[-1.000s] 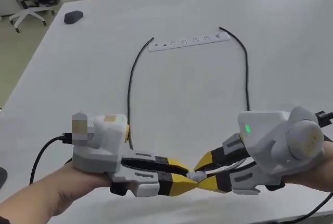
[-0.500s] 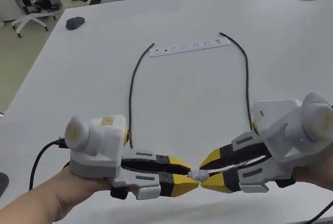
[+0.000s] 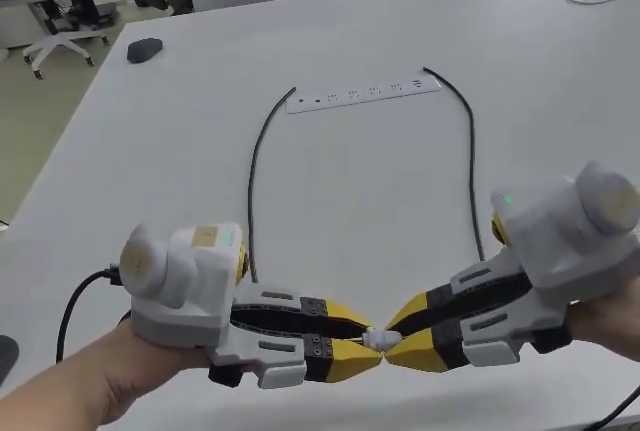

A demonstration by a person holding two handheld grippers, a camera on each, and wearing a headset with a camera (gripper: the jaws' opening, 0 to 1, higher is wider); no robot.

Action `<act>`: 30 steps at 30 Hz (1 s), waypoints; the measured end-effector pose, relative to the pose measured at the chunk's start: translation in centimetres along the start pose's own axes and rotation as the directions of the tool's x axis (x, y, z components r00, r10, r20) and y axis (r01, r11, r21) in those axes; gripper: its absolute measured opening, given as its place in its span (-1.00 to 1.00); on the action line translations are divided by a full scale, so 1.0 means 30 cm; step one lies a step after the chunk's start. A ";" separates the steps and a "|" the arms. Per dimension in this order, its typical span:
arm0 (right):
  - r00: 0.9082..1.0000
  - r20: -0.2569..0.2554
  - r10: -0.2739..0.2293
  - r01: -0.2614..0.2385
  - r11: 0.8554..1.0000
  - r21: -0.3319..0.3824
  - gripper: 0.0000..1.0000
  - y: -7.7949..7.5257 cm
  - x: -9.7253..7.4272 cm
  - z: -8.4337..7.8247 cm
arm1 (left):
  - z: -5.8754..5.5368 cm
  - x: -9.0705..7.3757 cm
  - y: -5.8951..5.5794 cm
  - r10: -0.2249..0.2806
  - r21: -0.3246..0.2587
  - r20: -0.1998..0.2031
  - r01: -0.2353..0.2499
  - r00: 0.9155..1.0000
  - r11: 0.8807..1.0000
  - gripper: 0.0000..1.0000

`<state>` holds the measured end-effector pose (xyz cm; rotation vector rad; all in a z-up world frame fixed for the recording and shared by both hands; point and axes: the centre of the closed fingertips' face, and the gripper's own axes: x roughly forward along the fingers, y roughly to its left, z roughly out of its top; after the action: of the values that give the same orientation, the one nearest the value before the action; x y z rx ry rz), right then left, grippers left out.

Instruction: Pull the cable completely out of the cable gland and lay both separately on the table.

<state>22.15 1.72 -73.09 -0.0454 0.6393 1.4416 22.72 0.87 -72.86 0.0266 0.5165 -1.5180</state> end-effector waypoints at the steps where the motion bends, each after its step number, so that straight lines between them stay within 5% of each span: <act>1: 1.000 -0.001 0.000 0.000 1.000 -0.003 -0.83 0.004 0.000 0.000 | 0.000 0.000 -0.001 0.000 0.001 -0.001 0.000 1.000 1.000 -0.70; 8: 0.998 -0.005 -0.059 0.057 0.982 -0.179 -0.86 0.007 0.004 0.001 | -0.004 -0.005 0.001 0.008 -0.064 0.002 -0.007 1.000 0.998 -0.70; 11: 0.996 -0.011 -0.086 0.080 0.963 -0.259 -0.86 0.005 0.006 -0.001 | -0.006 -0.004 0.002 0.008 -0.068 0.000 -0.008 1.000 0.998 -0.70; 18: 0.990 -0.038 -0.138 0.110 0.904 -0.414 -0.86 -0.001 0.008 -0.007 | -0.016 0.003 0.009 0.017 -0.200 -0.005 -0.018 1.000 0.980 -0.70; 21: 0.989 -0.039 -0.142 0.110 0.887 -0.448 -0.86 0.003 0.008 -0.011 | -0.017 0.003 0.007 0.019 -0.189 -0.007 -0.020 1.000 0.982 -0.70; 25: 0.989 -0.045 -0.139 0.107 0.901 -0.421 -0.84 0.000 0.000 -0.005 | -0.013 0.003 0.001 0.026 -0.135 0.000 -0.026 1.000 0.991 -0.70; 26: 0.991 -0.051 -0.126 0.102 0.940 -0.327 -0.83 0.004 -0.006 -0.007 | -0.012 0.001 0.002 0.029 -0.101 -0.003 -0.029 1.000 0.994 -0.70; 27: 0.992 -0.059 -0.108 0.090 0.963 -0.253 -0.77 0.004 -0.012 -0.008 | -0.008 0.000 0.001 0.030 -0.065 -0.001 -0.030 1.000 0.997 -0.70; 30: 0.998 0.006 -0.067 0.067 0.993 -0.094 -0.58 -0.005 -0.028 0.028 | -0.001 -0.007 -0.014 0.026 0.007 -0.001 -0.026 1.000 1.000 -0.70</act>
<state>22.62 1.28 -72.10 -0.1373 0.5623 1.4060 22.30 1.04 -72.69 0.0394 0.5094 -1.4940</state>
